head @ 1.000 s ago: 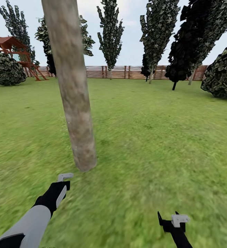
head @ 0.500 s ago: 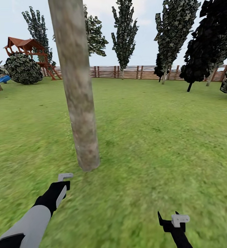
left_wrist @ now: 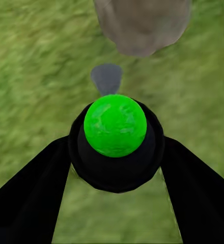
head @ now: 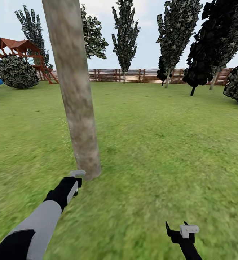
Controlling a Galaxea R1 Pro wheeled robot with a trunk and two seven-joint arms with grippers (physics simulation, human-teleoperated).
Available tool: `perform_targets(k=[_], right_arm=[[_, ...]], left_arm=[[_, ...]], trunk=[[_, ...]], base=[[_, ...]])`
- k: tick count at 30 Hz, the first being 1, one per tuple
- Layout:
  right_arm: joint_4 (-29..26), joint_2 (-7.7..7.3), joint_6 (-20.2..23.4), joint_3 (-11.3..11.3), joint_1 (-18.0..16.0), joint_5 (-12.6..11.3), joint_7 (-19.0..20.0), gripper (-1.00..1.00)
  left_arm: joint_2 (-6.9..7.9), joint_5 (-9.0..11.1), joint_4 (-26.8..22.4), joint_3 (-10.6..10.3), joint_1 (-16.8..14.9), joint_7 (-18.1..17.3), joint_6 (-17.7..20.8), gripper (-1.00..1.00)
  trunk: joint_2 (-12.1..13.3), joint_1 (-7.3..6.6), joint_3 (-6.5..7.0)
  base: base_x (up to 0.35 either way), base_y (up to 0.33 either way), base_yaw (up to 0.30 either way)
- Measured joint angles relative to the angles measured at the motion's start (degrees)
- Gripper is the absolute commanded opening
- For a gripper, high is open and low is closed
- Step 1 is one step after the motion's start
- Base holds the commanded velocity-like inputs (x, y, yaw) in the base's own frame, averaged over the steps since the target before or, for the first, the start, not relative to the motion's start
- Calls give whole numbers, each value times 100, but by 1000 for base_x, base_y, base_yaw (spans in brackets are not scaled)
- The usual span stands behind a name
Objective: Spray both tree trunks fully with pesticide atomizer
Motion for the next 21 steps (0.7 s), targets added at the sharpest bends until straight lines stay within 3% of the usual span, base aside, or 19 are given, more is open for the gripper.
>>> perform_targets(k=[2, 5, 7, 9, 11, 13, 17, 21], right_arm=[[0, 0, 0, 0, 0, 0, -2, 100], [0, 0, 0, 0, 0, -3, -3, 100], [0, 0, 0, 0, 0, -2, -3, 100], [0, 0, 0, 0, 0, -6, -3, 100], [0, 0, 0, 0, 0, -6, -2, 100], [0, 0, 0, 0, 0, -8, -1, 100], [0, 0, 0, 0, 1, -6, -3, 100], [0, -13, 0, 0, 0, -1, -3, 100]], left_arm=[[-204, 19, -13, -117, -111, -172, 36, -100], [-204, -21, -50, -390, -119, -238, 200, -100], [-8, -29, -50, -401, -113, -401, 274, -100], [241, 12, -48, -399, -126, -1059, 329, -100], [276, 4, -54, -413, -132, -1385, 443, -100], [215, -2, -62, -435, -158, -1511, 538, -100], [-62, -5, -116, -450, -388, -1532, 982, -100], [-17, -68, -173, -419, -452, -1533, 1094, -100]], trunk=[[0, 0, 0], [0, 0, 0], [0, 0, 0], [0, 0, 0], [0, 0, 0], [0, 0, 0], [0, 0, 0], [0, 0, 0]], base=[[0, 0, 0], [0, 0, 0], [163, 0, 0], [216, 0, 0], [65, 0, 0], [14, 0, 0], [2, 0, 0], [0, 0, 0]])
